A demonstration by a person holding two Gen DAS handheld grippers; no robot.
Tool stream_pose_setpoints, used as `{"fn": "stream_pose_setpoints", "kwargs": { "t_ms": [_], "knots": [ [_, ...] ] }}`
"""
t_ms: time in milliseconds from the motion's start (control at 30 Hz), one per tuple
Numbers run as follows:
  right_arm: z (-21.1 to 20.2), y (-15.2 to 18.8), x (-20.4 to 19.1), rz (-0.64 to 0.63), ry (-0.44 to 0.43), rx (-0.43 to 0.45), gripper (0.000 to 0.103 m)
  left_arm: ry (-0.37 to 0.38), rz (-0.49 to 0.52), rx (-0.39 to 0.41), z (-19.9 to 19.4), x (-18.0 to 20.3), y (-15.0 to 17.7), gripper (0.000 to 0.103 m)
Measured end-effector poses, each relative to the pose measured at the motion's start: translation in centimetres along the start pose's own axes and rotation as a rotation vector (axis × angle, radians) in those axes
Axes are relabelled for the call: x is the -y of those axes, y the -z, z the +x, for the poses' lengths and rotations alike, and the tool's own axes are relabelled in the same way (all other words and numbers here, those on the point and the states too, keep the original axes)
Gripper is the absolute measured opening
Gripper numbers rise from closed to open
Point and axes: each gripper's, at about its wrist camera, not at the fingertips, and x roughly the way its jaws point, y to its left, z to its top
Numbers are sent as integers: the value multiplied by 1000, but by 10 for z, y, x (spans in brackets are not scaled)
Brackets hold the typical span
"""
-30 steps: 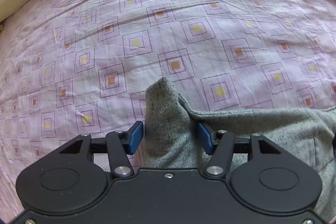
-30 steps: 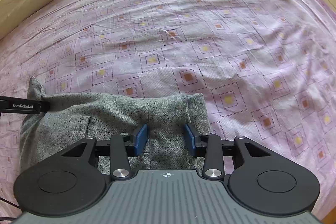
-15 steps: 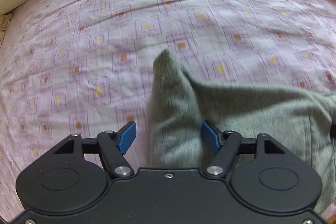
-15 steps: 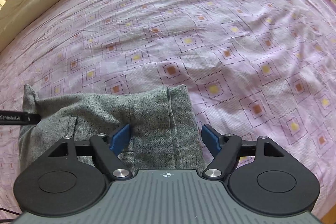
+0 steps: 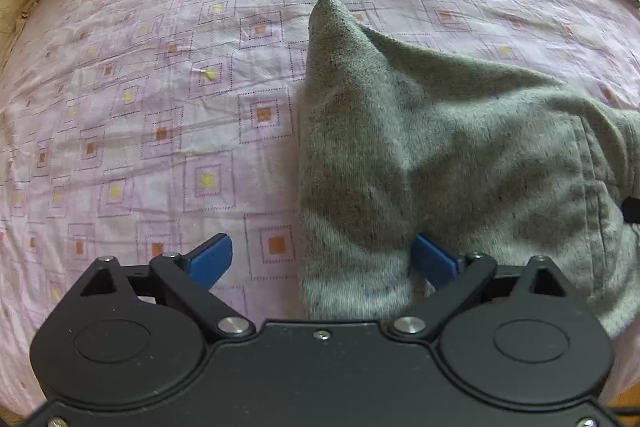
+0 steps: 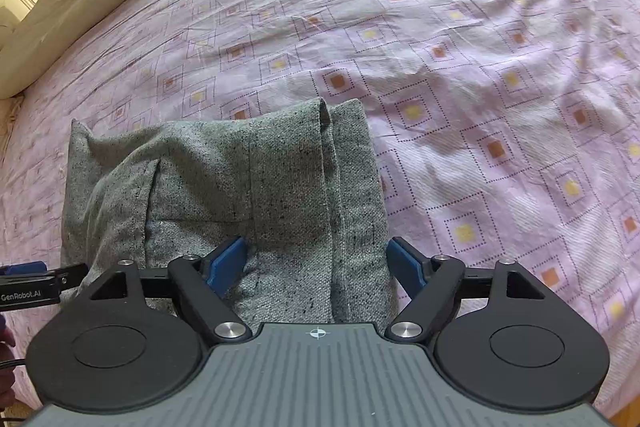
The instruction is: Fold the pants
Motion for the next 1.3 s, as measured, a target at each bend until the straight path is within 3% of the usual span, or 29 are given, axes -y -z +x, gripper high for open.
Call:
{"fn": "stream_pose_setpoints", "kwargs": {
  "t_ms": [133, 233, 267, 300, 333, 367, 400, 500, 600, 767, 900, 1133, 1200, 1300],
  "knots": [
    [10, -4, 9, -8, -77, 12, 86, 40, -21, 0, 15, -10, -11, 103],
    [13, -5, 8, -47, -100, 18, 88, 103, -103, -49, 24, -20, -14, 102],
    [12, -7, 7, -41, -98, 5, 87, 136, -136, -61, 23, -24, -14, 93],
    [12, -10, 7, -34, -102, -17, 82, 176, -157, -60, 20, -26, -14, 75],
    [11, -13, 6, -35, -122, -32, 66, 214, -175, -54, 16, -26, -12, 64],
    [9, -15, 5, -37, -149, -37, 55, 239, -191, -53, 11, -24, -10, 45],
    [6, -16, 4, -31, -168, -39, 35, 219, -200, -42, 4, -19, -7, 31],
    [-9, -16, -5, -48, -154, -25, 27, 110, -153, 13, -16, 2, -1, 17],
    [-30, -19, -15, -76, -161, -12, 26, 79, -187, 38, -37, 5, 2, 16],
    [-60, -28, -48, -165, -200, 24, 25, 72, -250, 66, -66, -25, 1, 16],
    [-57, -47, -92, -203, -250, 26, 25, 49, -283, 95, -84, -74, -9, 17],
    [-15, -85, -204, -294, -296, 23, 26, -27, -338, 141, -86, -179, -49, 19],
    [4, -93, -234, -313, -255, 25, 32, -80, -344, 137, -77, -203, -60, 31],
    [34, -99, -265, -326, -39, 49, 37, -169, -340, 131, -65, -233, -68, 31]
  ]
}}
